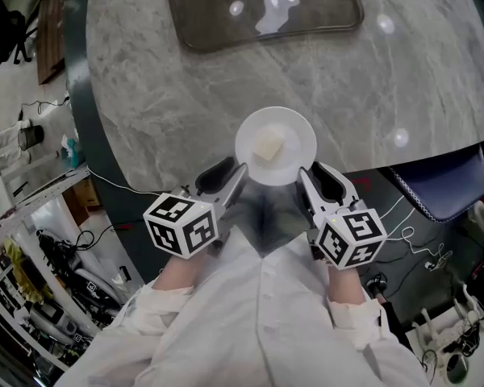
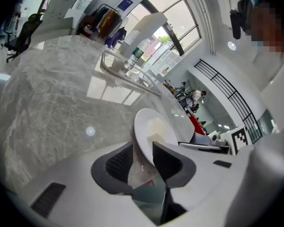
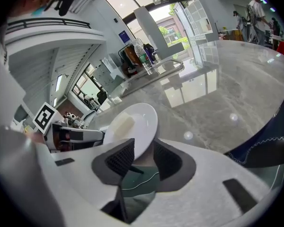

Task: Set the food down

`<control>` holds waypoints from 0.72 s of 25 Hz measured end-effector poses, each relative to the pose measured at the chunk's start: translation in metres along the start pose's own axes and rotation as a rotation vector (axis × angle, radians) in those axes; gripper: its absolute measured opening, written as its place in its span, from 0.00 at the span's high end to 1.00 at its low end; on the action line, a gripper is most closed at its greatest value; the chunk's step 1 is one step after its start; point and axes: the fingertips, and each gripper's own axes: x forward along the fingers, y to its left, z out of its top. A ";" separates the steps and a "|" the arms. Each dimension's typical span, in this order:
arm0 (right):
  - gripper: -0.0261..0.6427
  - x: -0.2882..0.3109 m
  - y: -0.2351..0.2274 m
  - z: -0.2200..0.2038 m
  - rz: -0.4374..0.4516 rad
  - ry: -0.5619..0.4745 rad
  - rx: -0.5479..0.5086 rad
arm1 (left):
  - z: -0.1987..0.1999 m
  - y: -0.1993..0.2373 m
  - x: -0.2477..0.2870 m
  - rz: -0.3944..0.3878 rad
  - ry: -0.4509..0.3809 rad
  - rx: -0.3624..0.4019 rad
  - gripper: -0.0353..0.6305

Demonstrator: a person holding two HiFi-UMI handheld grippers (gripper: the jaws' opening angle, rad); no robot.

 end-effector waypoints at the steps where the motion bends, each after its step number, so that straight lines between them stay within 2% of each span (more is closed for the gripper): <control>1: 0.82 0.001 0.001 0.000 0.000 0.002 0.001 | 0.000 0.000 0.000 0.001 0.000 0.002 0.77; 7: 0.82 0.003 0.003 -0.002 -0.006 0.004 0.005 | 0.000 0.001 0.000 0.001 0.014 0.002 0.76; 18: 0.83 0.000 0.002 -0.003 -0.033 -0.004 -0.051 | -0.002 -0.003 0.002 0.009 0.037 0.064 0.76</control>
